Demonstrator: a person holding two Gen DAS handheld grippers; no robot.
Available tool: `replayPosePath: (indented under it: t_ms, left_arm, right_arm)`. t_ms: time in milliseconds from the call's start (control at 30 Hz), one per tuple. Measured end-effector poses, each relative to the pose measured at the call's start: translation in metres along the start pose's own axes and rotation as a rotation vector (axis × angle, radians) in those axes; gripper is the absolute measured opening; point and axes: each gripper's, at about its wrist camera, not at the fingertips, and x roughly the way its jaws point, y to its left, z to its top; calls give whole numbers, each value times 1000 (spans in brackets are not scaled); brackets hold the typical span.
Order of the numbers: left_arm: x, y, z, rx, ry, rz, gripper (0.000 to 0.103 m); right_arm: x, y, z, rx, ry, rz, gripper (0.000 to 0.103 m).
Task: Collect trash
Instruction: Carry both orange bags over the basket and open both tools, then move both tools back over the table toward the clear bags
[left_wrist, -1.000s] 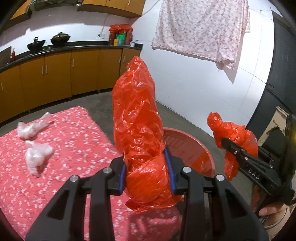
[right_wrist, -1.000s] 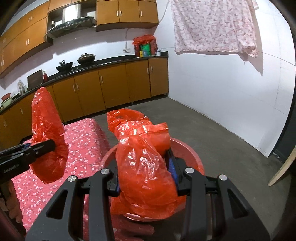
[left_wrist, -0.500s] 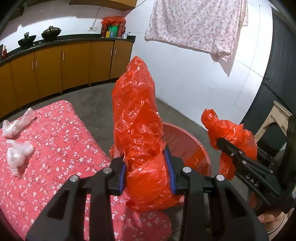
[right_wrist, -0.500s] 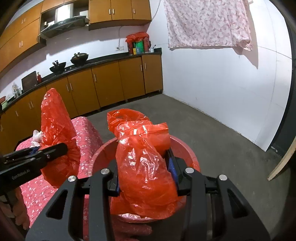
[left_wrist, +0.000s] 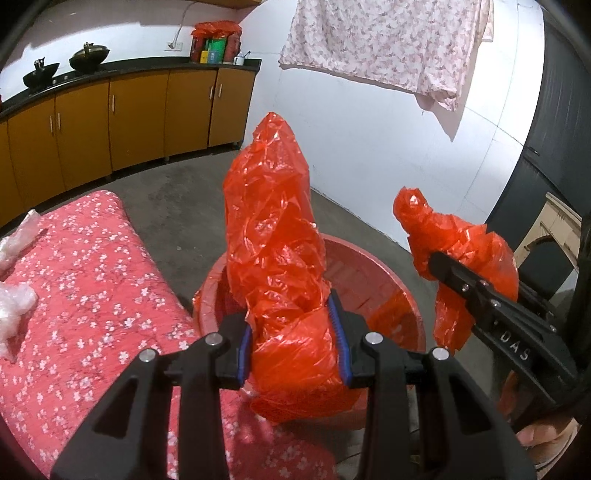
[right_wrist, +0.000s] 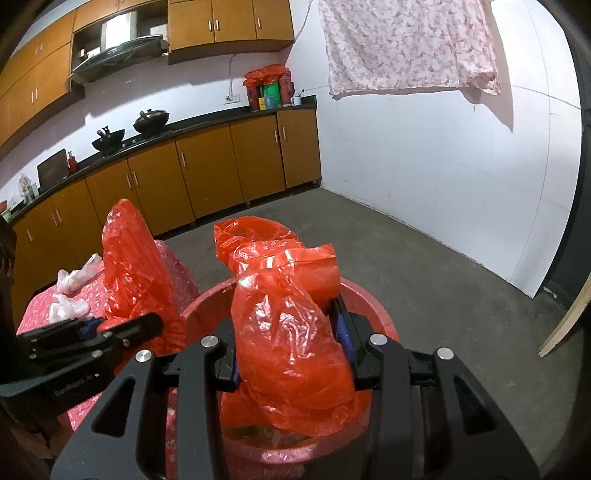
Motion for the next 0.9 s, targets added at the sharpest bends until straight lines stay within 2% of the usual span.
replayPosePath:
  t_ms: [300, 367, 400, 467, 600, 667, 800, 900]
  left_arm:
    - [20, 6, -2, -16, 37, -18, 40]
    - [23, 6, -2, -22, 44, -20, 43]
    - [24, 7, -3, -25, 47, -24, 47]
    - [26, 8, -4, -31, 51, -27, 53]
    - [29, 12, -5, -41, 62, -28, 66]
    - [29, 19, -8, -55, 64, -14, 67]
    - [20, 39, -11, -103, 54, 26, 73]
    - [9, 58, -14, -130, 32, 85, 76]
  right_arm:
    - [11, -11, 2, 45, 12, 13, 40]
    - [14, -13, 2, 57, 17, 23, 44]
    - [15, -15, 4, 61, 19, 26, 46]
    - [16, -16, 4, 70, 18, 28, 56]
    - [15, -16, 5, 76, 14, 24, 65]
    - [14, -16, 6, 80, 8, 16, 72]
    - [12, -17, 7, 92, -1, 7, 77]
    - [13, -14, 7, 91, 1, 10, 79]
